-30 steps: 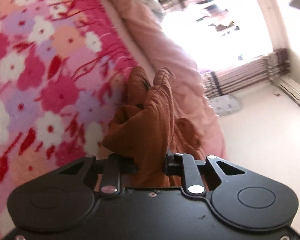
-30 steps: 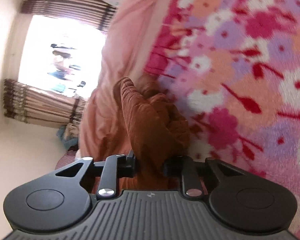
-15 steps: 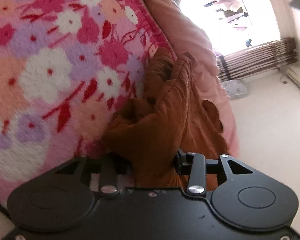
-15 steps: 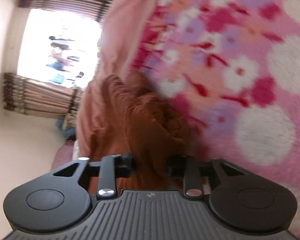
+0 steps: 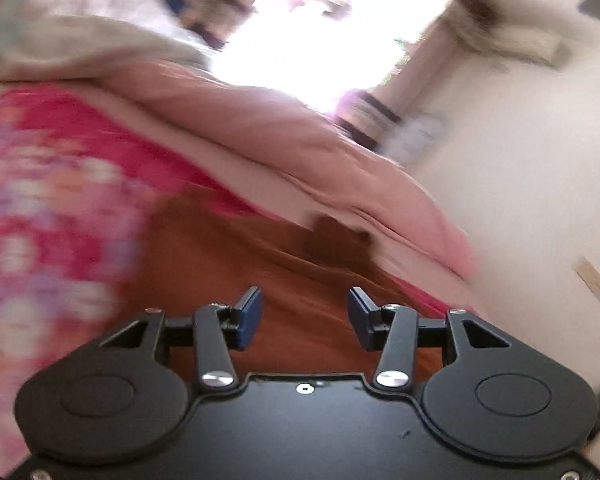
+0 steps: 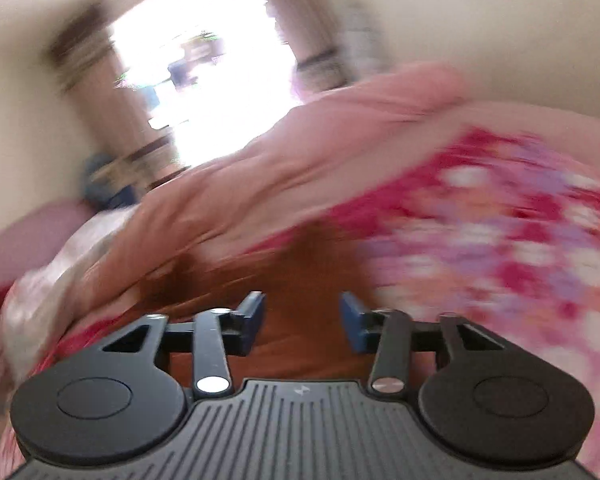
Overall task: Fold large clothes
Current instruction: 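Lay the coat down and open both tools, then regrasp with the right tool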
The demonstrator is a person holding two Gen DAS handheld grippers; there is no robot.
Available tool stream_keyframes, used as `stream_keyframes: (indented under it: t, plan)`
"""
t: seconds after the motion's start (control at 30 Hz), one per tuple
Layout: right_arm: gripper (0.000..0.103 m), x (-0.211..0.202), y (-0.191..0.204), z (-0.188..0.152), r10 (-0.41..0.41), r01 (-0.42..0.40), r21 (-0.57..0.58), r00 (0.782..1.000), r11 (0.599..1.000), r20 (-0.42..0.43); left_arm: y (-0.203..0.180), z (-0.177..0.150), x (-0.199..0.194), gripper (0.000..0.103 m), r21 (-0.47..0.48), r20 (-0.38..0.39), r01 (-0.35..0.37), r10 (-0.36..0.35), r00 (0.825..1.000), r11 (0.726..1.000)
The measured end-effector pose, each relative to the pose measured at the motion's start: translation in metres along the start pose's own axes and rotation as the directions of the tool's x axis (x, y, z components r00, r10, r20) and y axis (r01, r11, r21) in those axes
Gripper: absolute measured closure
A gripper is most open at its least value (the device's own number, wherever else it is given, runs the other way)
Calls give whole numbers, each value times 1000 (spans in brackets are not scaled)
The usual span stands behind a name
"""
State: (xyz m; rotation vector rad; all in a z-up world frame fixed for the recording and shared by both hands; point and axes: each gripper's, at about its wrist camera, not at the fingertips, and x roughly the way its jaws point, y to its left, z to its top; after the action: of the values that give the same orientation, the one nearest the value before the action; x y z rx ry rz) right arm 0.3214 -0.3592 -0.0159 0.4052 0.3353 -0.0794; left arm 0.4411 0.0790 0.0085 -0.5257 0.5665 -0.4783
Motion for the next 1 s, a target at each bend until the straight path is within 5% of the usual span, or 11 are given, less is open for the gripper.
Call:
stream_keyframes:
  t: [0.17,0.33,0.5,0.63,0.73,0.83,1.0]
  plan:
    - [73,42,82,-33,155,-163,-97,984,982,-84,-50,-43,72,54,99,-113,92,-81,990,991]
    - [74,81,109,-60,165,-184,-101,971,978,-170,-53,-69,104,54,260,-125,-3,37,991,966]
    - [76,65,62,-50,95,-101,-42,986,994,-136,-4,-53,80,54,249,-84,-114,138,987,962]
    - [74,46,9,-29,-76,72,-48,994,996,-79,38,-33,61,54,194,-35,-217,228,973,957]
    - [80,44,-30,-22,-162,162,-10,983,987,-85,61,-27,53,54,117,-37,-208,213,976,971]
    - [103,51,-58,-27,-139,144,45,985,989,-99,77,-35,60,55,55,-32,-190,192,981,980]
    - [103,48,-62,-30,-104,112,91,990,990,-93,47,-22,54,55,143,-50,-238,247,968,961]
